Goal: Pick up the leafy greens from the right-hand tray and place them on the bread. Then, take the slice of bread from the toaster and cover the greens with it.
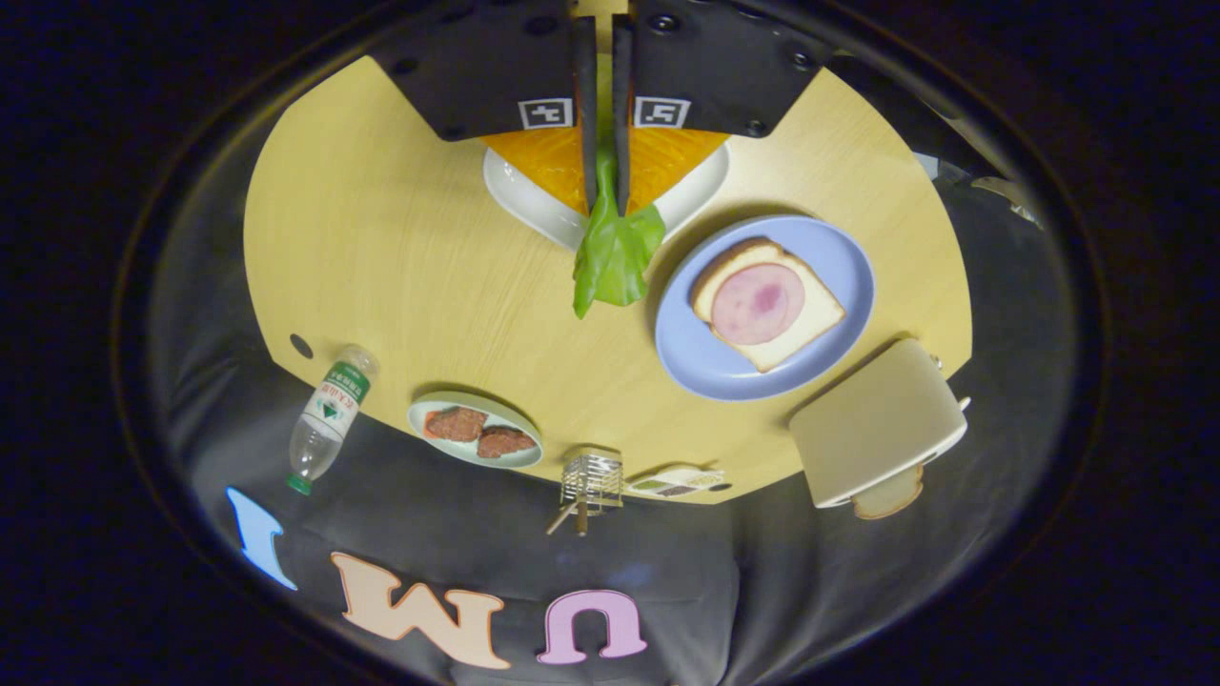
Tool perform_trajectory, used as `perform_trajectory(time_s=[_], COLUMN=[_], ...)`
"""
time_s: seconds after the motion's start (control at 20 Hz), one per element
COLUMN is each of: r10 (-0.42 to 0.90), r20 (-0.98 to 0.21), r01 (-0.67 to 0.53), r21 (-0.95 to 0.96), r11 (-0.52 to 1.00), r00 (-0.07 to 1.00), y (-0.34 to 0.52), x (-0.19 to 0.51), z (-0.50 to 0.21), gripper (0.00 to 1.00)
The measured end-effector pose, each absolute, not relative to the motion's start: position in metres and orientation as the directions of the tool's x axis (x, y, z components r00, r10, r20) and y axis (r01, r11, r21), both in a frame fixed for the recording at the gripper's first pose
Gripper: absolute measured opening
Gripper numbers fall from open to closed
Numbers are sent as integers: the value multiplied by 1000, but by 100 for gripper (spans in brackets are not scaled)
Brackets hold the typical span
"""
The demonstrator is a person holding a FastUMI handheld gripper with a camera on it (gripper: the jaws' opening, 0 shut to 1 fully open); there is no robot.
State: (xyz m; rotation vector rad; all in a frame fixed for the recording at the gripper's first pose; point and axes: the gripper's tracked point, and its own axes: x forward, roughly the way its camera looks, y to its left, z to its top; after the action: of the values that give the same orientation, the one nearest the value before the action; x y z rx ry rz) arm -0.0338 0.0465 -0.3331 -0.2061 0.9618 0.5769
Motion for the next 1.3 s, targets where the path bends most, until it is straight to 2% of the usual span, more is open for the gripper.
perform_trajectory(time_s=[0.7,1.3], r10=[421,484], r20=[-777,-773], r01=[-608,-684], r21=[62,90], r11=[791,724], r00=[468,411], y=[109,187], x=[-40,-40], z=[-282,-281], gripper=[9,9])
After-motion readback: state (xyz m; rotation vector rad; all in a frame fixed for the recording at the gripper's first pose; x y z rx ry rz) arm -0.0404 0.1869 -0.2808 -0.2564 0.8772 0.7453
